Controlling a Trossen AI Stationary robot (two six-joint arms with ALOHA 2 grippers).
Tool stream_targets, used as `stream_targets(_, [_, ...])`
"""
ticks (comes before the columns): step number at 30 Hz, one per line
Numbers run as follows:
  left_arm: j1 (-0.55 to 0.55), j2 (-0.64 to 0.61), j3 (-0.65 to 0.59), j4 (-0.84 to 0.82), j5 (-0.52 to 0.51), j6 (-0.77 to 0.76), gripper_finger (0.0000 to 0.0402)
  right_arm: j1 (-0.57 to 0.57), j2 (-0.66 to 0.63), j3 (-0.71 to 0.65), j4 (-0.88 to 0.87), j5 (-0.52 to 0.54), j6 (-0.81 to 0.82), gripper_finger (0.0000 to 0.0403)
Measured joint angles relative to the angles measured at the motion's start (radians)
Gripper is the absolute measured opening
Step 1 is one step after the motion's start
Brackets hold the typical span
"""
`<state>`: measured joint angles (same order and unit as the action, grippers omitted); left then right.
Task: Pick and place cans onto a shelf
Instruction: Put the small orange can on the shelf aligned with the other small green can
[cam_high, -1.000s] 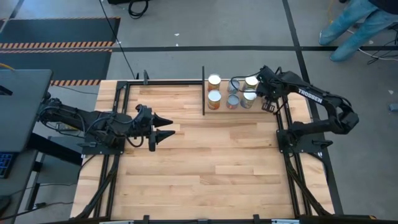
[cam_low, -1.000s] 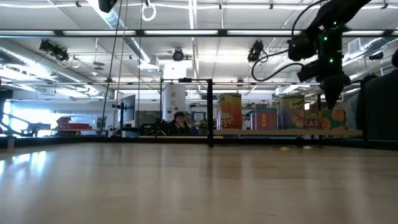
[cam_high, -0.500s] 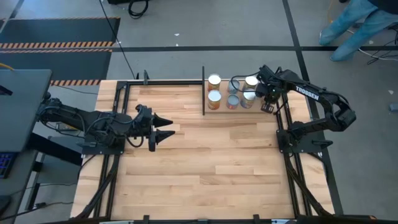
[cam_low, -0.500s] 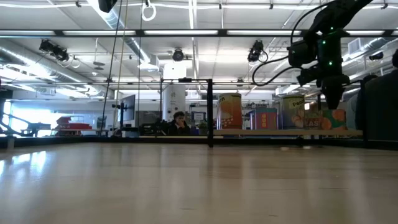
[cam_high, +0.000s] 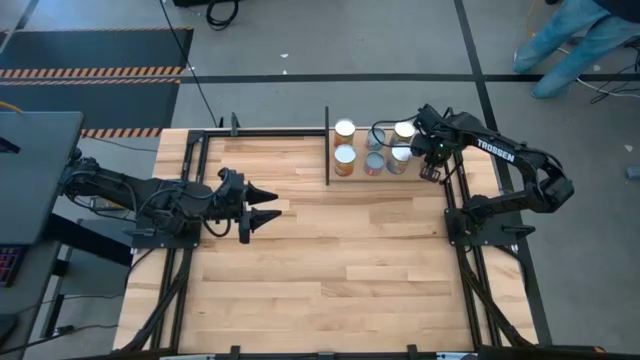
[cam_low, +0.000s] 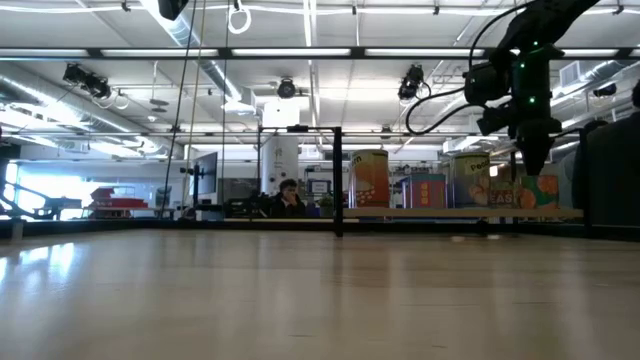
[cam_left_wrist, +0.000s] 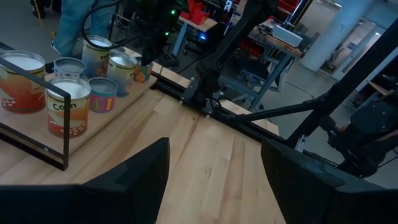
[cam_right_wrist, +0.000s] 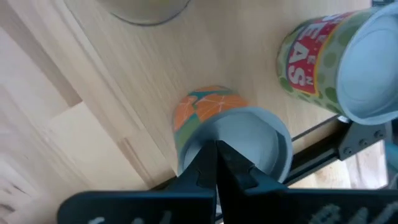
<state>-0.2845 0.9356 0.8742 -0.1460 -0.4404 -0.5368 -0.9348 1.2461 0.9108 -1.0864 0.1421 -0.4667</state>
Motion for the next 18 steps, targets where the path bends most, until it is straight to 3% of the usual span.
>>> stream_targets(18, [0.000,0.000,0.000,0.000,0.000,-0.010,0.0259,0.000,-0.004,0.000,0.058,-0.038,0.052,0.0003])
